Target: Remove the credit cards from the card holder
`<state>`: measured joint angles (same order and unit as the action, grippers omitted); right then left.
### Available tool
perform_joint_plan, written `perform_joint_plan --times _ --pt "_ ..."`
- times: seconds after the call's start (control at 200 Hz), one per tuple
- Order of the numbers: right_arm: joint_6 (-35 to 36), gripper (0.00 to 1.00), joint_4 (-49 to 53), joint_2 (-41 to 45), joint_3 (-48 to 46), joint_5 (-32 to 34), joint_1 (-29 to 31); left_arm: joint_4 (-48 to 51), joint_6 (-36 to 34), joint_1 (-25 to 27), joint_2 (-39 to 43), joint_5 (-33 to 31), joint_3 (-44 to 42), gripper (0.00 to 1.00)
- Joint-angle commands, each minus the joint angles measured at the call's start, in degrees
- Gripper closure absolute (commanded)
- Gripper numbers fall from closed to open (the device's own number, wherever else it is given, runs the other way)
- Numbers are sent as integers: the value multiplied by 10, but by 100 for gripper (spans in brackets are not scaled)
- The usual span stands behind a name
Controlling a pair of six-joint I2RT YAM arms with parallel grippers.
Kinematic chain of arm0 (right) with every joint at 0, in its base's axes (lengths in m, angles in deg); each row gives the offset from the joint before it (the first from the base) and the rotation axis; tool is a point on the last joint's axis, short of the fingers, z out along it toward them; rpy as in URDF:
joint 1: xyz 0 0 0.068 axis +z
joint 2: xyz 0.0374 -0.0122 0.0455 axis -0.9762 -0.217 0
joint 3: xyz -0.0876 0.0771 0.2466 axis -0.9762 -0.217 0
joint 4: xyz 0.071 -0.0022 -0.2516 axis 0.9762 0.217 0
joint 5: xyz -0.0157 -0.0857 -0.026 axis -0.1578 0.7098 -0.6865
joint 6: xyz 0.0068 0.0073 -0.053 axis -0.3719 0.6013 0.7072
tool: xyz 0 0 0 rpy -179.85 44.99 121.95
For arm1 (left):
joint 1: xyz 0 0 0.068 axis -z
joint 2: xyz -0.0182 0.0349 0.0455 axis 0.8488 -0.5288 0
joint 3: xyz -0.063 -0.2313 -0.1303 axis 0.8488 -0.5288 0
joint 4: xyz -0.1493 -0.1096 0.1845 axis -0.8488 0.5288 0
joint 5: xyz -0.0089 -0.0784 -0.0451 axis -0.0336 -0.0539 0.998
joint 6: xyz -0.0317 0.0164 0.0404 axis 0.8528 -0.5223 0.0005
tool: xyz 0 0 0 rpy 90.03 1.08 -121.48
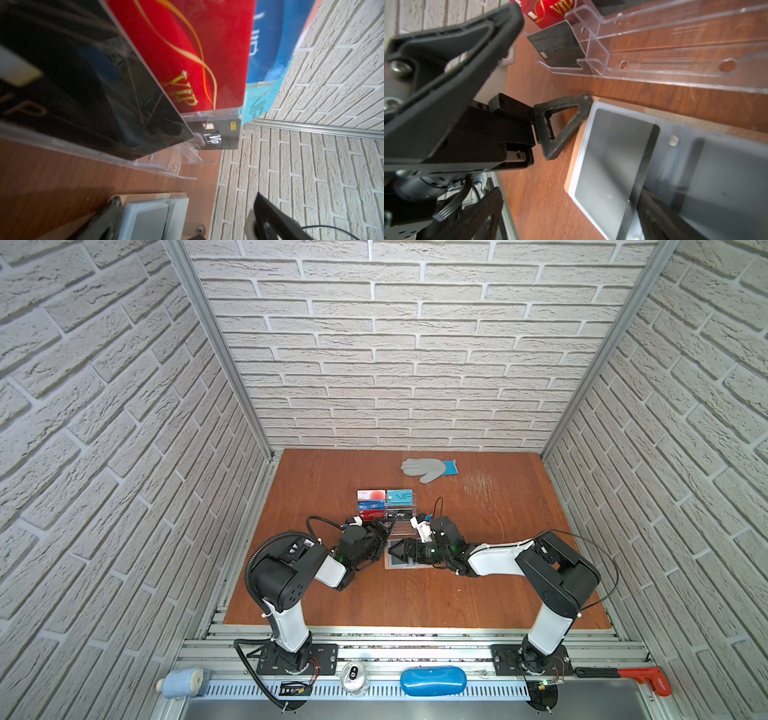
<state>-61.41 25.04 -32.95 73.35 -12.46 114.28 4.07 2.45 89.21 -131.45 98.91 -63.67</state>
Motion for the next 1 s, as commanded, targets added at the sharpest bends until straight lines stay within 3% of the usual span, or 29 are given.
perform_joint_plan --times 0.0,0.28,0.995 --pt "-17 0 -74 -8 -12 -19 6 -10 0 -4 -18 1 -14 2" --pt "-43 0 -174 -23 -32 -35 6 -14 -1 -7 -19 2 -15 2" --pt "-81 7 -235 -99 -17 -54 6 -20 0 -8 -19 4 -16 2"
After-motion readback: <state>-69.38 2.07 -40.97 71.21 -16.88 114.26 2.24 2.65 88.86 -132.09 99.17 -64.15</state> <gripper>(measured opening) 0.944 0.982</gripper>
